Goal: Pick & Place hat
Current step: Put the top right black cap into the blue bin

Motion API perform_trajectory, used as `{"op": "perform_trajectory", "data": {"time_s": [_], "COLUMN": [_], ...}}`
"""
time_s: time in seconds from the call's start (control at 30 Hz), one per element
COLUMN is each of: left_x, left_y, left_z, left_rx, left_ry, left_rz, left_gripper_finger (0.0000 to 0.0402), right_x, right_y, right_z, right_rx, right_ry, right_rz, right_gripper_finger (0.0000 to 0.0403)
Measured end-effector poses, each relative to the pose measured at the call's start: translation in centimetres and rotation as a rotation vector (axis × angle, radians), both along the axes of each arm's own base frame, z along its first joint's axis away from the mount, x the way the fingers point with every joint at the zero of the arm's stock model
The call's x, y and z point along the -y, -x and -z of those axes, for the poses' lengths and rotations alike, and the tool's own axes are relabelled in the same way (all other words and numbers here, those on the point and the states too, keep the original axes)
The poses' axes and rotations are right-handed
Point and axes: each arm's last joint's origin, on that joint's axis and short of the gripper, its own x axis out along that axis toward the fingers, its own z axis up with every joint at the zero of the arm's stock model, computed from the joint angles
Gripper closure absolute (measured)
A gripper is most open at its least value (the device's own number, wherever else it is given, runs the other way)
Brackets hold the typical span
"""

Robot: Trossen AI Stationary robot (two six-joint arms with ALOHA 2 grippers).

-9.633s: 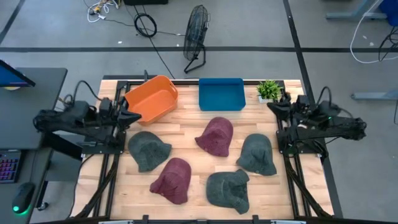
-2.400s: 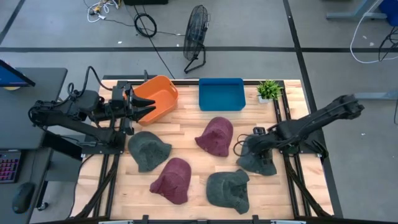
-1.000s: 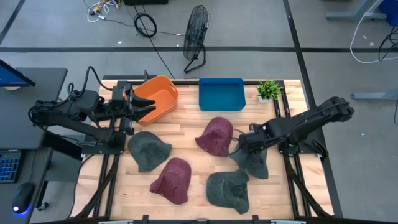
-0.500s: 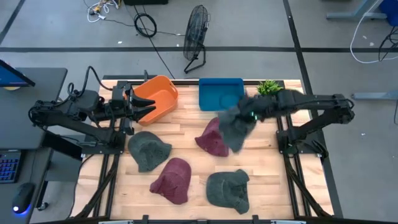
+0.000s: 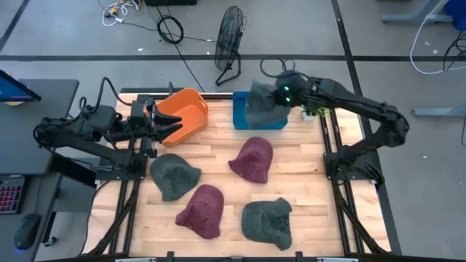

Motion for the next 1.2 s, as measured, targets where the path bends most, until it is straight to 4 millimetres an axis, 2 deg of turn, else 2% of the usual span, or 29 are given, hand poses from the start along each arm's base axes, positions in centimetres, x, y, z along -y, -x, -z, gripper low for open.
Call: {"op": "perform_trajectory", "data": {"time_s": [0.27, 0.5, 0.67, 0.97, 1.2], "left_x": [0.0, 0.0, 0.0, 0.0, 0.0], "left_y": [-0.1, -0.1, -0.1, -0.1, -0.1], "left_z": [0.0, 0.0, 0.0, 0.0, 0.0], "left_rx": [-0.001, -0.002, -0.003, -0.003, -0.003], "left_ry": [0.0, -0.001, -0.002, -0.002, -0.001], "left_rz": [0.0, 0.0, 0.0, 0.0, 0.0], "left_gripper_finger": [0.0292, 0.0292, 0.0292, 0.0292, 0.0292], "right_x": [5.2, 7.5, 8.3, 9.8, 11.2], "right_y": [-3.5, -5.5, -6.3, -6.5, -5.6], "right_z": [5.1, 9.3, 11.7, 14.4, 14.1], "right_rx": [-0.121, -0.175, -0.218, -0.309, -0.309], "right_ry": [-0.023, -0.09, -0.141, -0.147, -0.13], "right_rz": [0.082, 0.148, 0.171, 0.214, 0.247], "right_gripper_finger": [0.0403, 0.0403, 0.0403, 0.0403, 0.0403]}}
